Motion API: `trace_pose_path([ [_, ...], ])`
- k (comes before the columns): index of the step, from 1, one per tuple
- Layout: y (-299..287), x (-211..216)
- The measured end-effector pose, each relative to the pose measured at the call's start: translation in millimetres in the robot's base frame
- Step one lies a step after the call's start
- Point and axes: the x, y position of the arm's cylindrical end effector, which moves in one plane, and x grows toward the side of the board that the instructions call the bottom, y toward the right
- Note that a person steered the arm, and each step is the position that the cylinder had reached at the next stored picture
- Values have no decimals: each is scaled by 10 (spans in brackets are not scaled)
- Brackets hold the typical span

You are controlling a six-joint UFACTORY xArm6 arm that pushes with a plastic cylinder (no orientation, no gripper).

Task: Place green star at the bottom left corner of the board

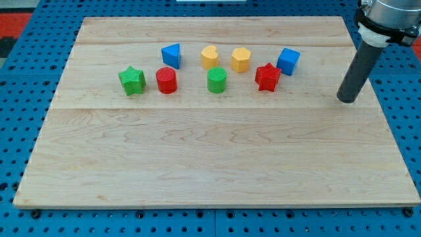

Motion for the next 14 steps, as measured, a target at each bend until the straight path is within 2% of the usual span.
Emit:
trace_pose_path([
  [5,-8,49],
  [6,-189,39],
  [7,-906,115],
  [8,-1162,566],
  [9,-1686,979],
  [10,-2529,1005],
  [11,-3082,1104],
  [14,-3225,1072],
])
